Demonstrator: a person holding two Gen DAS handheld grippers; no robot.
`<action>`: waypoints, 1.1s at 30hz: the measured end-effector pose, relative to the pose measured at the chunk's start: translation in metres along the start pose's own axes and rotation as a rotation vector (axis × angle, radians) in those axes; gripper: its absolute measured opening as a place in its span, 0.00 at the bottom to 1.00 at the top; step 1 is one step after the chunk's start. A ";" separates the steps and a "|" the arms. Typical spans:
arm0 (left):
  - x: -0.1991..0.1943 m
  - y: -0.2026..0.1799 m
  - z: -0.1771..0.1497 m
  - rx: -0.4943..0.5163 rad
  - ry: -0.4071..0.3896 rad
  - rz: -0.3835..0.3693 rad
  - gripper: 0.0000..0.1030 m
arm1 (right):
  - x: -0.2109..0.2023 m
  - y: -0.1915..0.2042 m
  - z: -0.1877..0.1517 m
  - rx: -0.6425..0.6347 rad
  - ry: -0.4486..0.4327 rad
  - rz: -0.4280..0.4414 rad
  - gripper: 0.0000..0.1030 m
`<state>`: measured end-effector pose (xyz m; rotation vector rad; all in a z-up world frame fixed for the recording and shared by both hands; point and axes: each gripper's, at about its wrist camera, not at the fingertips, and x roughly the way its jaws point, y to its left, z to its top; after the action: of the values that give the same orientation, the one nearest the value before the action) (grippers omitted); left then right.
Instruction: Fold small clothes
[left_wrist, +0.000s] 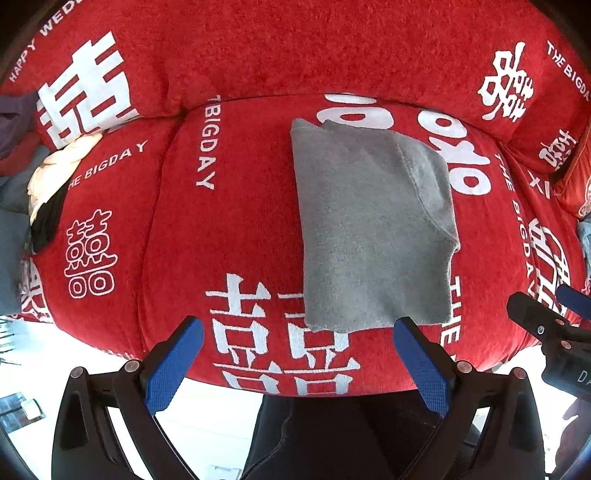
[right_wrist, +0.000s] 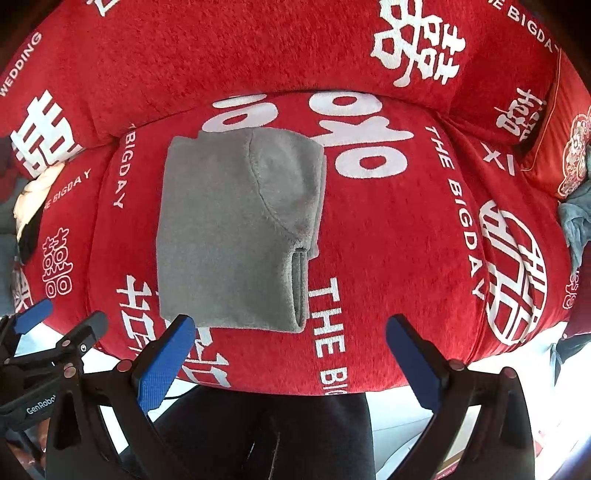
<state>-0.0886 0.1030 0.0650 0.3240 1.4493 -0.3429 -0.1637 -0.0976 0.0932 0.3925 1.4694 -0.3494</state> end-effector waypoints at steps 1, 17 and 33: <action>0.000 0.000 0.000 -0.002 -0.001 -0.001 1.00 | -0.001 0.000 0.000 -0.001 -0.001 0.000 1.00; -0.005 -0.004 -0.002 0.005 -0.006 0.003 1.00 | -0.006 0.002 0.002 0.001 -0.010 0.004 1.00; -0.009 -0.006 -0.003 0.015 -0.034 0.017 1.00 | -0.008 0.006 0.004 0.003 -0.017 0.018 1.00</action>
<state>-0.0944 0.0986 0.0733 0.3404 1.4104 -0.3440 -0.1582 -0.0946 0.1021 0.4038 1.4481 -0.3403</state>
